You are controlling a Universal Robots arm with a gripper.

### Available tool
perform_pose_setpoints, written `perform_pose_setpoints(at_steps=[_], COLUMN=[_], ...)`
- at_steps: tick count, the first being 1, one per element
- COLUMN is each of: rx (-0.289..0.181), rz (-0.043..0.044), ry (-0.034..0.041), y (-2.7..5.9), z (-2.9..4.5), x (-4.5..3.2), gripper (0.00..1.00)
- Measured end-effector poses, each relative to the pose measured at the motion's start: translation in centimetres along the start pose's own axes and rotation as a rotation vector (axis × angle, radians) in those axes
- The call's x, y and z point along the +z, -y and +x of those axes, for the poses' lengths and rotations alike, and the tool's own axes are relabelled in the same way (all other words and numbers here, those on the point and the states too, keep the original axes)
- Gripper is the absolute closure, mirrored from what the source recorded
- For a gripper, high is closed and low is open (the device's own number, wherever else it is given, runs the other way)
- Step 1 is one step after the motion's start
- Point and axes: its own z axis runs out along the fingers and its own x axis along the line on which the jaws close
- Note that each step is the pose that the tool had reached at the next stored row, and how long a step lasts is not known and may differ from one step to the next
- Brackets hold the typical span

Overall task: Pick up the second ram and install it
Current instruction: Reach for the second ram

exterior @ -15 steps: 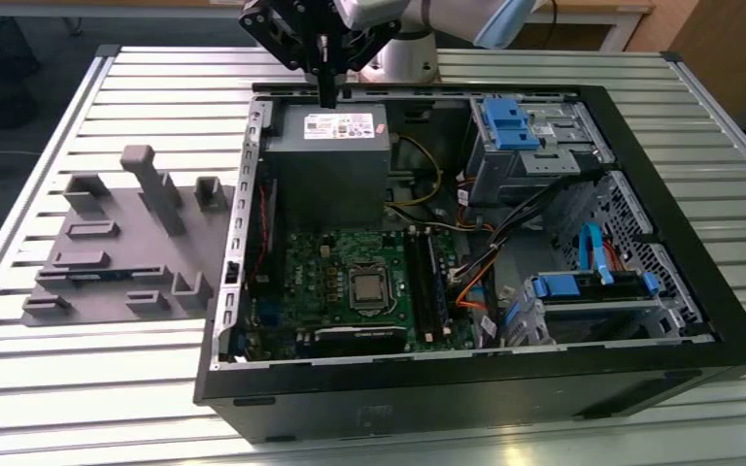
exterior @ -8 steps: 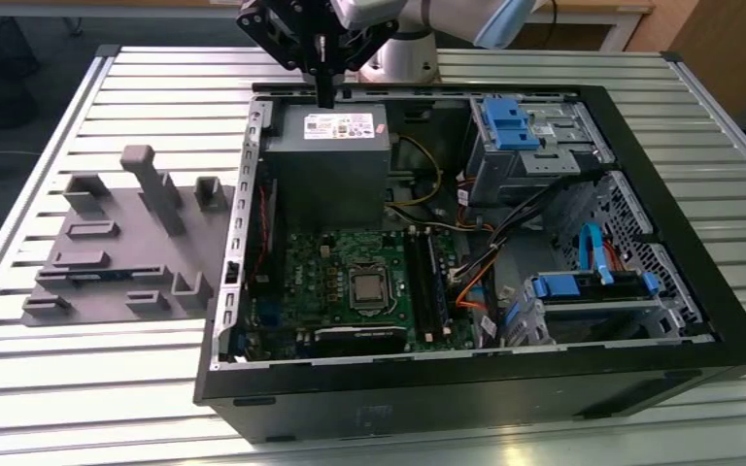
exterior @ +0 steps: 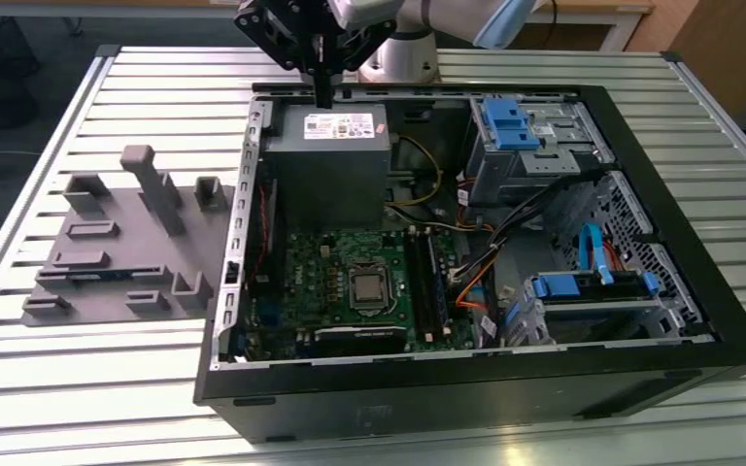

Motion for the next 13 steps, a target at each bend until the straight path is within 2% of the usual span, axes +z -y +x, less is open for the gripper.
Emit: perform_pose_setpoints(at_steps=[13], rx=[0.000], rz=[0.0000], ry=[0.0001], y=[0.02], z=[0.28], x=[0.01], gripper=[0.89])
